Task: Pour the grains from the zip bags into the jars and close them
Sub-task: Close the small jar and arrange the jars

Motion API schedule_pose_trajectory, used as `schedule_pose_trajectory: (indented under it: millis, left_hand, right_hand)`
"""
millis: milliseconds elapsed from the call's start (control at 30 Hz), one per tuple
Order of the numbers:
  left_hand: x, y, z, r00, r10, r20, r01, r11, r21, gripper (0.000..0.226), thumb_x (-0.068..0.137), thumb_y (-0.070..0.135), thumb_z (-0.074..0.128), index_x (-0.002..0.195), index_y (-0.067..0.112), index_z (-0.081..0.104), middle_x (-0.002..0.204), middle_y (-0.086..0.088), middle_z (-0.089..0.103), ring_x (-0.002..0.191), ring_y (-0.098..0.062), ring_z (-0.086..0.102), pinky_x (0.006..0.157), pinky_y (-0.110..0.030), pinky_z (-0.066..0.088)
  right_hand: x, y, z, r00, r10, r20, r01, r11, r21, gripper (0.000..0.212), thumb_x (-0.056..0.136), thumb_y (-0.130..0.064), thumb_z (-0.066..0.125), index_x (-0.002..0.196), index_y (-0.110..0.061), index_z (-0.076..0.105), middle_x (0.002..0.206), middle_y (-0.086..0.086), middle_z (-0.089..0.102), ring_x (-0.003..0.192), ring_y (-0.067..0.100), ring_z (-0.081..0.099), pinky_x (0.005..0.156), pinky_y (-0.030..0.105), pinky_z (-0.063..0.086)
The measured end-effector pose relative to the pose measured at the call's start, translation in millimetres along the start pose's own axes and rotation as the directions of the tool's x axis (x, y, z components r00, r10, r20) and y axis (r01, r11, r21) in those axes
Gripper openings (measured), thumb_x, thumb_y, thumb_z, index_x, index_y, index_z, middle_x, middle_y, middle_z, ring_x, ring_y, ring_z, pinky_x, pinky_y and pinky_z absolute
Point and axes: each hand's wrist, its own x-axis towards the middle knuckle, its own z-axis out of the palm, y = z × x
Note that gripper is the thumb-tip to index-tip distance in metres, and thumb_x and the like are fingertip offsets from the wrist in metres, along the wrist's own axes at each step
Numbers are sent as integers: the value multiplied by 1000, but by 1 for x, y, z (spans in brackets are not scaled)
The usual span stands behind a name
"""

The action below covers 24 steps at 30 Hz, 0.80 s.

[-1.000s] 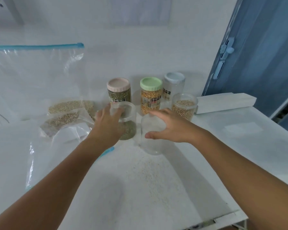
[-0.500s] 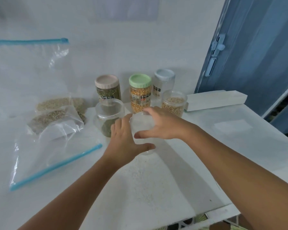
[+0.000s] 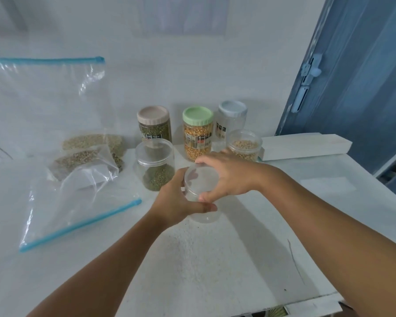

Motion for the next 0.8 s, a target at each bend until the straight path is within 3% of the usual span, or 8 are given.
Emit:
schedule_pose_trajectory:
  millis: [133,267,367,500,567,633,700,800]
  left_hand:
    - [3,0,-1,999,-10,36,10,1000,4,105,51,55,101,139,46,46,130,28,58,118,13,54,97,-15,47]
    - [2,0,-2,999,-16,45,16,1000,1,104,51,52,101,139,47,45,129,30,57,114,17,53,92,-15,49]
    - [4,-1,-3,997,-22,68,22,1000,-6,110,49,55,101,143,44,45,133,27,57,120,8,54,98,-22,49]
    - [4,-3,-3,996,-14,93,15,1000,-5,117,48,58,100,148,41,43,138,24,57,125,0,54,99,-24,46]
    - [4,-3,-3,995,-12,98,13,1000,-9,113,49,57,100,146,43,44,137,24,57,124,0,55,101,-26,49]
    - [5,-4,-3,994,-21,107,22,1000,-15,110,51,55,100,144,45,44,136,24,58,122,0,57,102,-27,52]
    - [6,-4,-3,993,-26,117,29,999,-23,110,52,54,100,145,45,43,138,24,57,124,0,56,101,-25,51]
    - [5,-3,-3,991,-9,134,13,1000,-26,114,52,52,101,149,40,41,140,23,56,127,2,53,100,-21,44]
  right_hand:
    - [-5,-4,-6,993,83,81,-79,996,-42,111,73,-90,61,162,-38,19,163,-10,17,152,20,8,119,56,29]
    - [-8,-15,-8,990,132,-53,-141,957,-254,121,65,-104,44,153,-21,38,153,0,37,140,24,37,107,49,44]
    - [-3,-17,-10,998,60,-6,-60,964,-259,107,69,-91,61,151,-25,39,145,-6,40,135,22,38,103,47,47]
    - [-4,-12,-25,976,49,214,-8,982,-186,113,74,-74,75,164,-37,18,161,-14,18,148,18,16,119,49,34]
    - [-7,-15,-24,980,124,155,-91,974,-205,114,71,-92,59,161,-32,26,163,-7,19,151,22,16,117,52,35]
    - [-7,-23,-18,988,156,7,-146,939,-310,116,68,-103,41,152,-23,40,157,2,33,142,26,35,106,51,44]
    - [-5,-26,-13,995,102,-18,-103,942,-320,110,72,-98,47,151,-22,40,152,1,38,133,24,44,98,46,49]
    - [-5,-20,-27,983,9,184,24,984,-177,106,78,-72,72,162,-34,20,160,-10,21,147,18,25,115,47,39]
